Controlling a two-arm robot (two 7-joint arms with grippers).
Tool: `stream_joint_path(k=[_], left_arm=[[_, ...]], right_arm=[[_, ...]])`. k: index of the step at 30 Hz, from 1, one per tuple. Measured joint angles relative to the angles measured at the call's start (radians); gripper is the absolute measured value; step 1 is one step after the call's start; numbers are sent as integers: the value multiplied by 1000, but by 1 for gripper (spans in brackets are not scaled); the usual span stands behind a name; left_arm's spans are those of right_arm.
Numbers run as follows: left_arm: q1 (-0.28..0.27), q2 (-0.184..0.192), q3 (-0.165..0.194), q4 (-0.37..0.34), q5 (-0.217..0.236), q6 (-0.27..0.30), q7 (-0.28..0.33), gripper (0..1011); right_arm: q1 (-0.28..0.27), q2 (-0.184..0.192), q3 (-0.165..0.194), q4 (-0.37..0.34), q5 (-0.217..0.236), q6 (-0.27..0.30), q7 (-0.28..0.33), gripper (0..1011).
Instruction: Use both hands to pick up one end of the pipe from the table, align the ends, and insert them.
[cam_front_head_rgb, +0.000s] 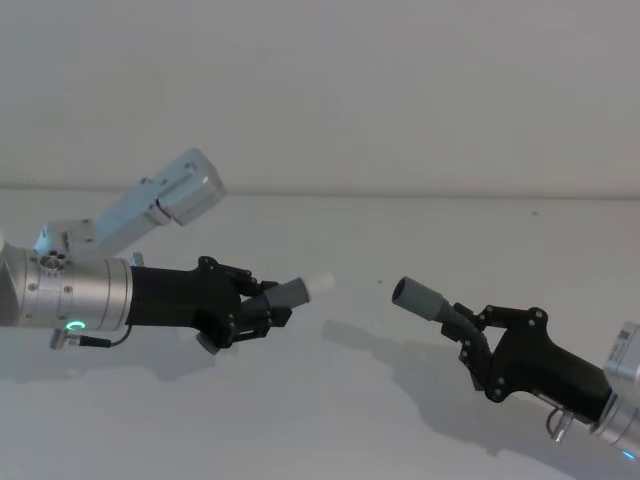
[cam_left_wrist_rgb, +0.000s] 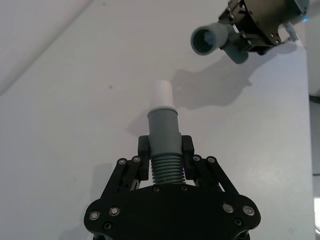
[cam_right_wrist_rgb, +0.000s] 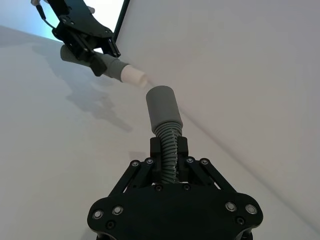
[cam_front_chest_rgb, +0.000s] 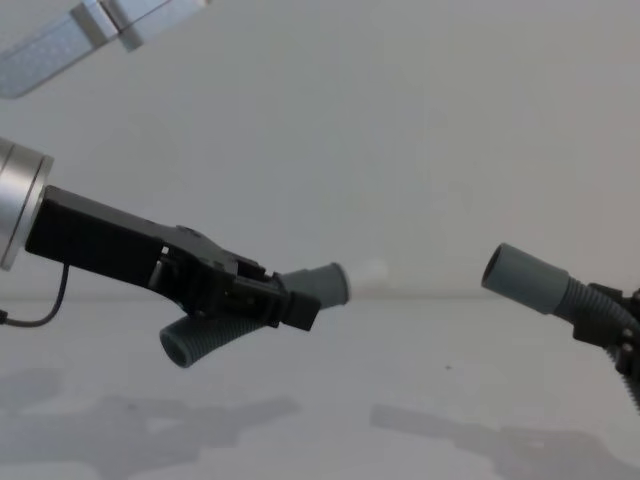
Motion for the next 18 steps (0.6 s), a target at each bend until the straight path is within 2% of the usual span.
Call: stream_joint_path(k=[9,18], left_arm=[[-44,12,38,16,-9,50,-55,358],[-76,16,61,25,-18,79,-88,358]], right_arm=[[12,5,-6,10,-58,-64,-19,156],[26,12,-17,19,-113,-118,-29,156]])
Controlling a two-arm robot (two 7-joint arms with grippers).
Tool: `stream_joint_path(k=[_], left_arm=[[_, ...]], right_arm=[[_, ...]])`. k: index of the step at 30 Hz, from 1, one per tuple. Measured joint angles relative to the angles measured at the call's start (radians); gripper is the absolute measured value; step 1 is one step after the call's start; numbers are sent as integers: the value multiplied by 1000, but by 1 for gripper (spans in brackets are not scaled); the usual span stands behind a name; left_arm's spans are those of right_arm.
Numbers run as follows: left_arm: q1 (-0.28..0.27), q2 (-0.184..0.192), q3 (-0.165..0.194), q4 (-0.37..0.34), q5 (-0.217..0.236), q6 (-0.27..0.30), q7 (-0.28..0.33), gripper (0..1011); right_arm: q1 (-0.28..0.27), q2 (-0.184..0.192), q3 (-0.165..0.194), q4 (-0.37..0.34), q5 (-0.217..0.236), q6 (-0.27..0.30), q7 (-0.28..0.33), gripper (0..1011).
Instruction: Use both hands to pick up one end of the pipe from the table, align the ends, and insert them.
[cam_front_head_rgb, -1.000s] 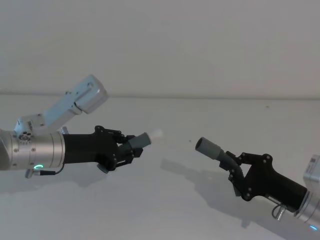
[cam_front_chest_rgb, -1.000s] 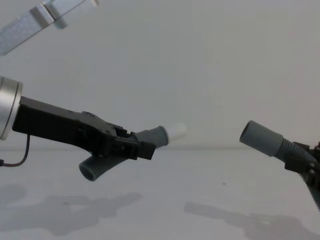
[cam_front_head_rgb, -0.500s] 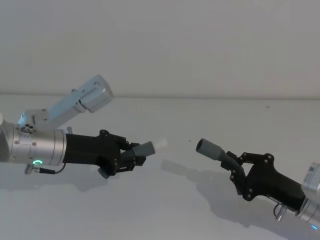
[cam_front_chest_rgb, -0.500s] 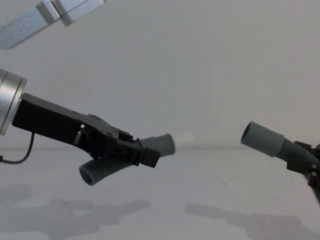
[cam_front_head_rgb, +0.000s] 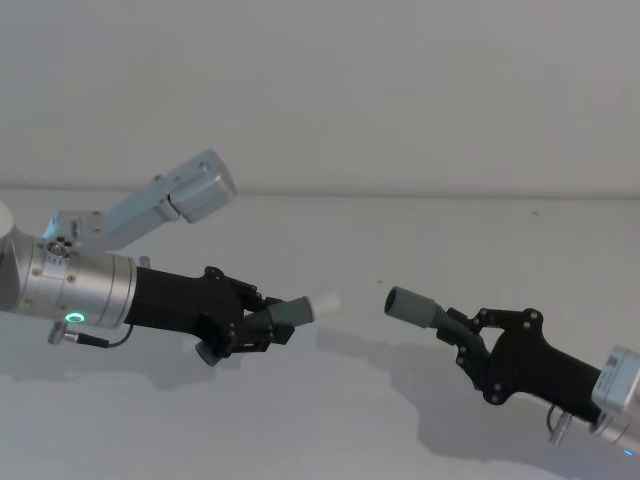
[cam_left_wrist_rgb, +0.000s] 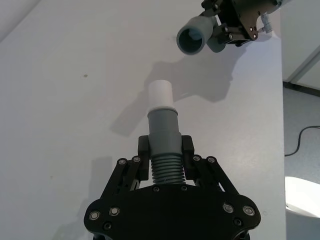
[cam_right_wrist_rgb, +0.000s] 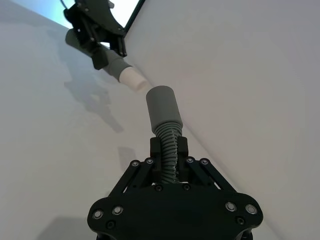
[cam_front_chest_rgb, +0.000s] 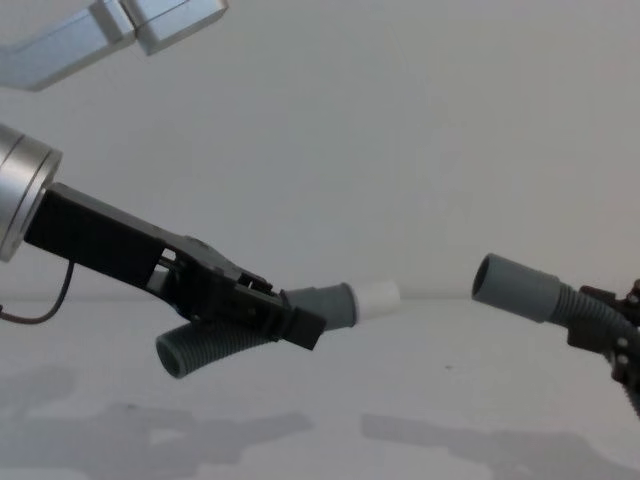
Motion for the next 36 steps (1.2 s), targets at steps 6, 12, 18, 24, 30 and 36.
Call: stream_joint_path(k=[6,12,18,24,30,36], left_arm=[[-17,-3,10,7,-8,9,-14,358],[-31,-7,19,14,-15,14,-25,358],[-43,-10,29,22,-23,19,-35,358],[-55,-12,41,32,-32,26,-50,358],[-63,-13,51,38,-37,30,-63,358],[-76,-12,68,47,-45,38,-82,358]], right_arm=[[7,5,-8,5,-34,-30,-5,157],[13,8,-16,10,-64,-53,-13,155],[19,9,-24,13,-88,-68,-20,156],[26,8,-32,19,-106,-79,-27,156],[34,6,-39,26,-118,-85,-32,156],[46,1,-49,35,-128,-92,-36,156]])
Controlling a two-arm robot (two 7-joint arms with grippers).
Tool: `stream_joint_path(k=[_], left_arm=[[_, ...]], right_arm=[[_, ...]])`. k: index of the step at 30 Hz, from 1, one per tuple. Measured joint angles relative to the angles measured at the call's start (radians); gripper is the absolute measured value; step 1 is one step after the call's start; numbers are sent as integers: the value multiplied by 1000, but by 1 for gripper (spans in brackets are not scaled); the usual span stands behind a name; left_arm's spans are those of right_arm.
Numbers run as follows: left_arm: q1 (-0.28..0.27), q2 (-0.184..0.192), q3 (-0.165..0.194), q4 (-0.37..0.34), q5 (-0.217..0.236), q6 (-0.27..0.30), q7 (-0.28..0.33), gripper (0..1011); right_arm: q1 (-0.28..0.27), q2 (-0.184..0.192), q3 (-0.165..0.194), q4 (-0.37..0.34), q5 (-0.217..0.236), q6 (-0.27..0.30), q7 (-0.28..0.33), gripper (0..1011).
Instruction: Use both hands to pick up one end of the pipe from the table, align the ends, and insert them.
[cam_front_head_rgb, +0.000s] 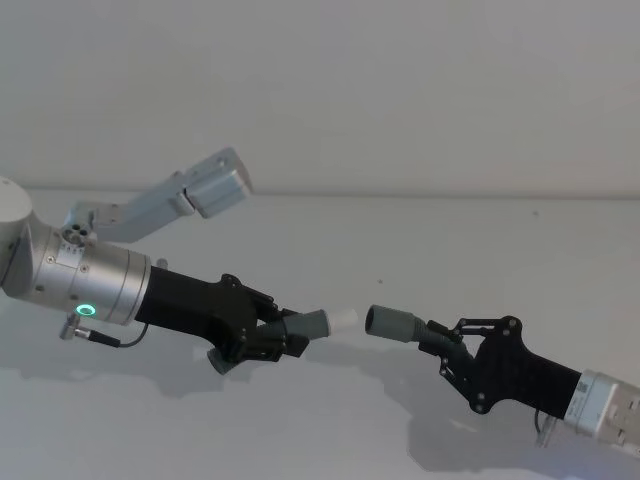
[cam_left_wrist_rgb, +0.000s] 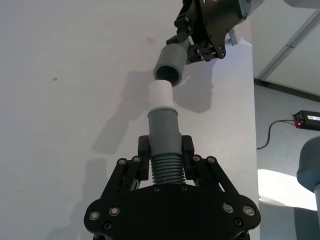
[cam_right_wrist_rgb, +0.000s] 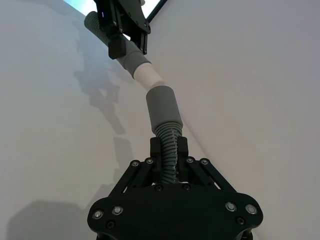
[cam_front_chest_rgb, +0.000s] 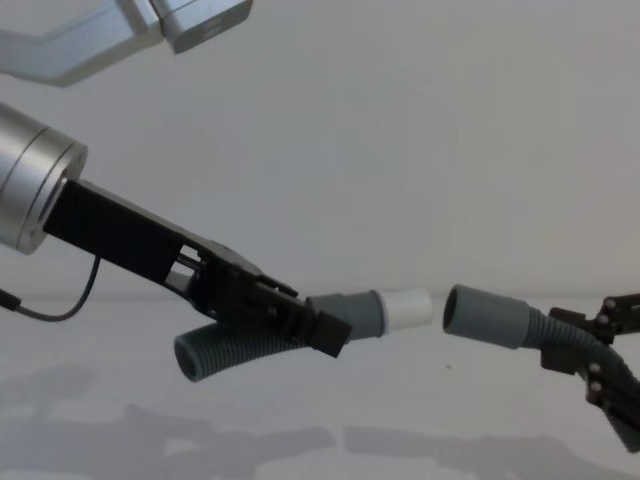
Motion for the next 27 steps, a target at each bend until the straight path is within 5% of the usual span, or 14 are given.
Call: stream_joint_path(k=[27], left_arm=[[-31,4,32,27,-18,2,-20,358]], right_arm=[[34,-2,-36,30,-22,-20,-9,156]])
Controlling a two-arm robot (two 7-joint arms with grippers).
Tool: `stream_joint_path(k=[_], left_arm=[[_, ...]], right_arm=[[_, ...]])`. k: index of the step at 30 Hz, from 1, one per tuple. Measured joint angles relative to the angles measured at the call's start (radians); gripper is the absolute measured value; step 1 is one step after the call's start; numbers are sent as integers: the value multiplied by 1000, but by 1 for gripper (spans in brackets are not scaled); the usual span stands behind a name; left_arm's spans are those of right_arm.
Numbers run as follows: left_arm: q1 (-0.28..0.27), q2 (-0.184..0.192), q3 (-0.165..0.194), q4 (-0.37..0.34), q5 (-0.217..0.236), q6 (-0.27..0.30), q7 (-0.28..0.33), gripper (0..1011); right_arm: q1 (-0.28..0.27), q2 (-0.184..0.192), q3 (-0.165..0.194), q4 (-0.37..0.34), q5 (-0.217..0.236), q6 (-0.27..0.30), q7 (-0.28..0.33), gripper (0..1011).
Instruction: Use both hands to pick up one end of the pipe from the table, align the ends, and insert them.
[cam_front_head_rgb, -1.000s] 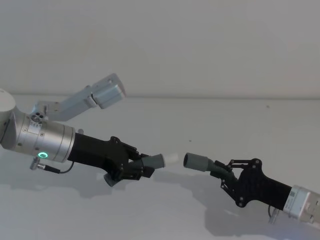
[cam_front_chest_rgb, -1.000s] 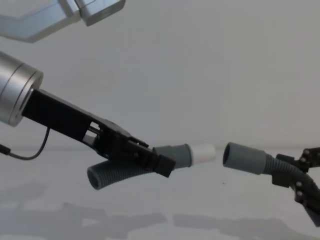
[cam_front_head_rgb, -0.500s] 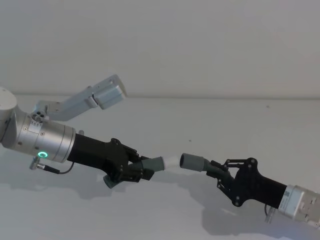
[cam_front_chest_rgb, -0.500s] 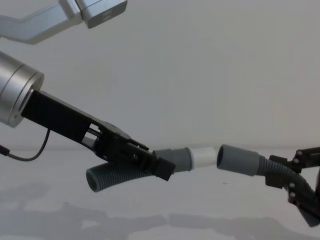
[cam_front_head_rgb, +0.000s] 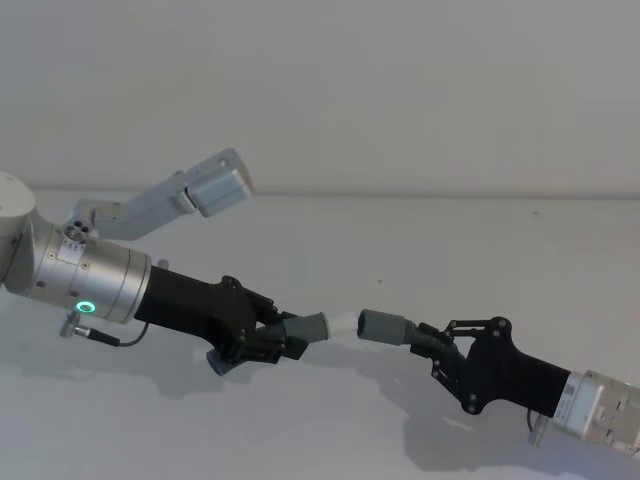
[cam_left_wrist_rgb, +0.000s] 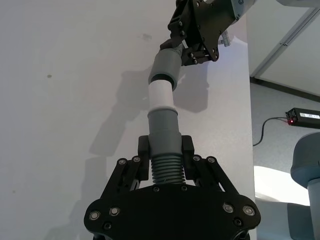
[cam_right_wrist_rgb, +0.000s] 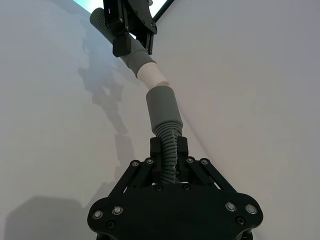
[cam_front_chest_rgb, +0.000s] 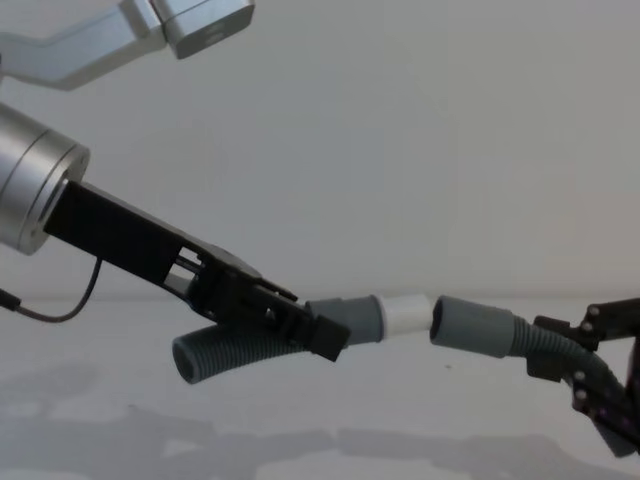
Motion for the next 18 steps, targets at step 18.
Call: stream_joint_path(k=[18], left_arm=[[-17,-4,23,21,-16,-3,-12,358]], right_arm=[[12,2,-16,14,12,-8,-9,157]])
